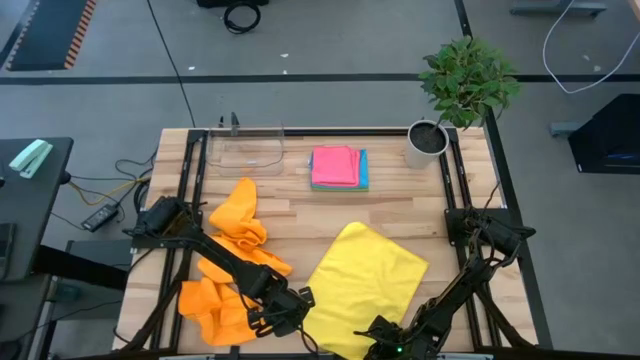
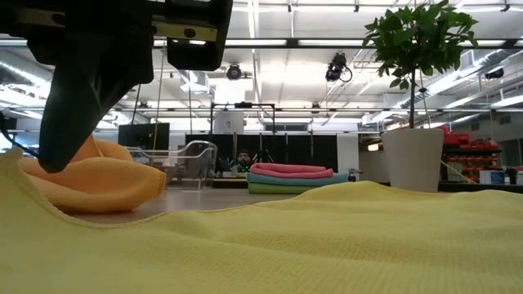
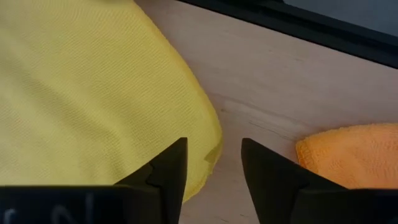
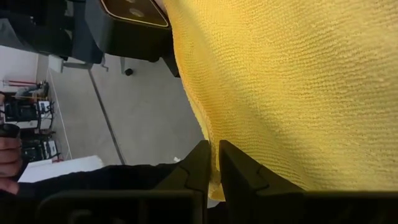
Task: Fold microfiber towels
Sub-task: Fold the yellow towel
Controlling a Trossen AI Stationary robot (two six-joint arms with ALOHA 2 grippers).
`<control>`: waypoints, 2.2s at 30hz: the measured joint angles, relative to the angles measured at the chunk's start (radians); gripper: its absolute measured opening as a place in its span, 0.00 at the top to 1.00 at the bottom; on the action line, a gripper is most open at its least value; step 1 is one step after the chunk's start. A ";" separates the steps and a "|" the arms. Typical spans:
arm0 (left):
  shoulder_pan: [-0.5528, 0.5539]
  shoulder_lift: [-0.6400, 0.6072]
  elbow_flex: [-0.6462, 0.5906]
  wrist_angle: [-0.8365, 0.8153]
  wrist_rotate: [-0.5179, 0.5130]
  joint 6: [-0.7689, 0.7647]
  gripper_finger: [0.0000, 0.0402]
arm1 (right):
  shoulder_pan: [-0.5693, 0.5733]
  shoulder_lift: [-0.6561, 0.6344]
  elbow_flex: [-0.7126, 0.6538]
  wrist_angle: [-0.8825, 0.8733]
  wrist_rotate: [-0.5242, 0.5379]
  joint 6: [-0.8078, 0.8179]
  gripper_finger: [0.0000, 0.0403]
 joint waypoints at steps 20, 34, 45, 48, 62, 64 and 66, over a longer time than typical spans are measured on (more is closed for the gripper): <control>0.002 0.034 0.001 0.006 0.000 -0.055 0.98 | 0.000 0.000 0.000 -0.001 0.000 -0.016 0.90; 0.056 0.032 0.383 -0.429 0.001 -0.364 0.99 | 0.051 -0.351 0.001 -0.416 0.004 -0.064 0.90; 0.077 0.029 0.664 -0.439 0.095 -0.722 0.99 | 0.125 -0.579 0.001 -0.724 0.031 0.005 0.90; 0.074 0.037 0.664 -0.394 0.060 -0.794 0.99 | 0.125 -0.584 0.001 -0.828 0.031 0.037 0.90; 0.270 0.195 0.574 -0.491 -0.223 -0.766 0.99 | -0.075 -0.561 -0.066 -1.244 0.068 0.033 0.90; 0.295 0.194 0.521 -0.478 -0.225 -0.768 0.99 | -0.106 -0.560 -0.113 -1.217 0.051 0.012 0.90; 0.312 0.196 0.482 -0.479 -0.224 -0.768 0.99 | -0.123 -0.560 -0.150 -1.206 0.048 0.008 0.90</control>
